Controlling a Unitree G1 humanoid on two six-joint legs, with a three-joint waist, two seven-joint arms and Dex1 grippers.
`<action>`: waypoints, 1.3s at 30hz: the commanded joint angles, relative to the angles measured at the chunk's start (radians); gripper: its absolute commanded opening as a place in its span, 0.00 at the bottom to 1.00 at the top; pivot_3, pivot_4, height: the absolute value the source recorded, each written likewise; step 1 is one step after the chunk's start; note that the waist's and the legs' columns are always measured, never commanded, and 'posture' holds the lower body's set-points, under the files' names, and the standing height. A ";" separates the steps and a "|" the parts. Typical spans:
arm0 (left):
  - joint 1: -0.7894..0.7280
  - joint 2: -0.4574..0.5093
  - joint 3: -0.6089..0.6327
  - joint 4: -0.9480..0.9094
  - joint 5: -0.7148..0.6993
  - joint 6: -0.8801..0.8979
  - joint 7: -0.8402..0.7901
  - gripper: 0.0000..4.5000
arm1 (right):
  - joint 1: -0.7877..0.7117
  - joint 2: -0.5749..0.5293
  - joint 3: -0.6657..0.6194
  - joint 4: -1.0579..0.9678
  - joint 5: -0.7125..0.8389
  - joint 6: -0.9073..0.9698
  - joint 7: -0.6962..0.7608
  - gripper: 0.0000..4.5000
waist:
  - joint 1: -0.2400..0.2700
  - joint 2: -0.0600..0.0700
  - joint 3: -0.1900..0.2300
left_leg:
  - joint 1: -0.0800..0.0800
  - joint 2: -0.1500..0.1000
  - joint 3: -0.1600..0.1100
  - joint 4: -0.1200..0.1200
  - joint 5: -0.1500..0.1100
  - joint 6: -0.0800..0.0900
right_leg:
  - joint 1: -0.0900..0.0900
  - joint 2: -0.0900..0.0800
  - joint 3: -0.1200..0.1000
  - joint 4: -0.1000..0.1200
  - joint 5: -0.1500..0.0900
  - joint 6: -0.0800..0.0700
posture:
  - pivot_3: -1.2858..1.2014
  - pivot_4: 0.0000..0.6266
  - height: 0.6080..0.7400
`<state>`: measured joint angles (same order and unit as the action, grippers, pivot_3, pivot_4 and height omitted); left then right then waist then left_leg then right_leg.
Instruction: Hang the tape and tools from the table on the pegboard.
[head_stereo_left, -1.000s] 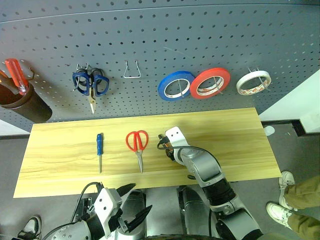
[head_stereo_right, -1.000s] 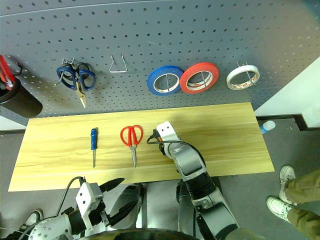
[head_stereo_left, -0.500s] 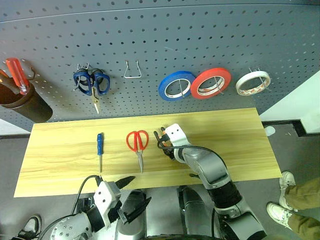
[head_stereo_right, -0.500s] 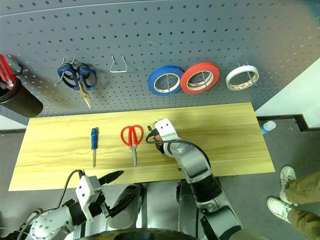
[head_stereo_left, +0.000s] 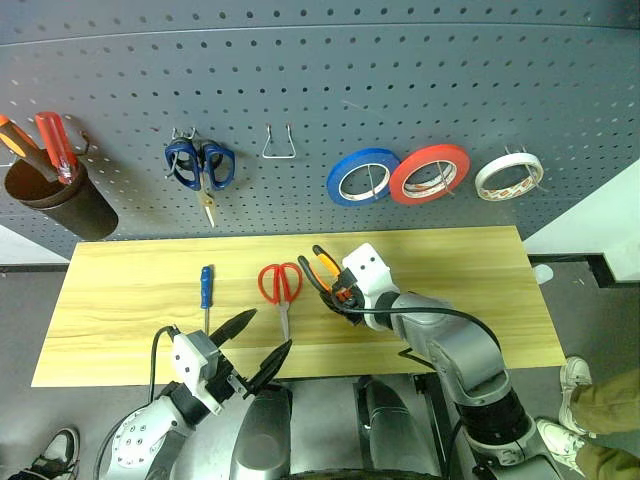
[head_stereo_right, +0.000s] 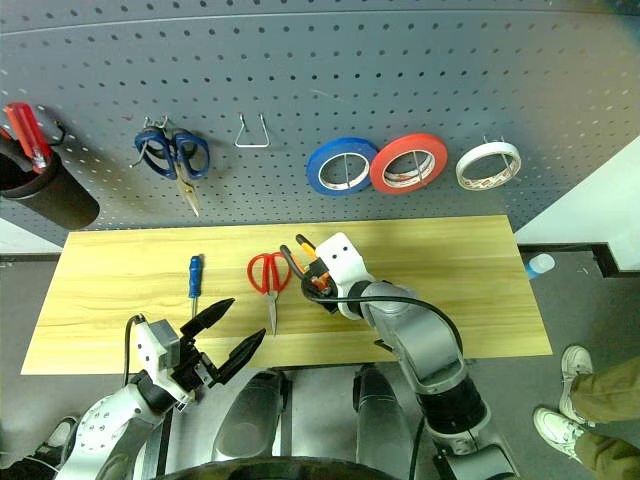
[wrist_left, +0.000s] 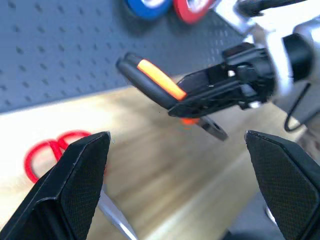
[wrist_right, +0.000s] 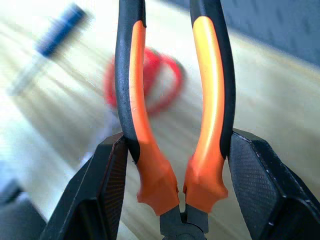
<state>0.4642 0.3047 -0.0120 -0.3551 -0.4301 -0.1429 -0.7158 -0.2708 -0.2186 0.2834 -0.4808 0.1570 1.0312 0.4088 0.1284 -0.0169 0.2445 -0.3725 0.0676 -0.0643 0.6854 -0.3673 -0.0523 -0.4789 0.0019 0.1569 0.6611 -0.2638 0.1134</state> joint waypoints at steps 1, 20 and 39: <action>-0.021 -0.027 0.016 0.033 0.038 -0.090 0.017 1.00 | -0.011 0.006 -0.038 -0.081 0.047 -0.089 0.026 0.58 | 0.002 -0.002 -0.016 | 0.000 0.000 0.000 0.000 0.000 0.000 | 0.001 0.000 0.000 0.000 0.000 0.000 | 0.66 0.17 0.60; -0.248 -0.115 0.053 0.265 -0.041 -0.448 -0.089 1.00 | -0.192 0.132 -0.145 -0.070 0.147 -0.334 -0.008 0.58 | 0.048 -0.002 -0.144 | 0.023 0.000 -0.002 0.000 0.002 -0.004 | 0.022 0.002 -0.001 0.002 0.003 -0.005 | 0.66 0.02 0.60; -0.209 -0.124 0.009 0.240 -0.025 -0.481 -0.074 1.00 | -0.546 0.275 -0.110 0.527 0.002 -0.734 -0.077 0.58 | 0.049 0.000 -0.164 | 0.035 0.000 -0.004 0.000 0.004 -0.007 | 0.035 0.003 -0.001 0.003 0.002 -0.009 | 0.66 0.08 0.60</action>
<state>0.2493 0.1817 0.0071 -0.0674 -0.4520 -0.6162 -0.7948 -0.7646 0.0339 0.1794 0.0400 0.1670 0.3610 0.3381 0.1769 -0.0166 0.0804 -0.3370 0.0675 -0.0681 0.6849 -0.3633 -0.0591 -0.4442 0.0048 0.1561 0.6644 -0.2623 0.1044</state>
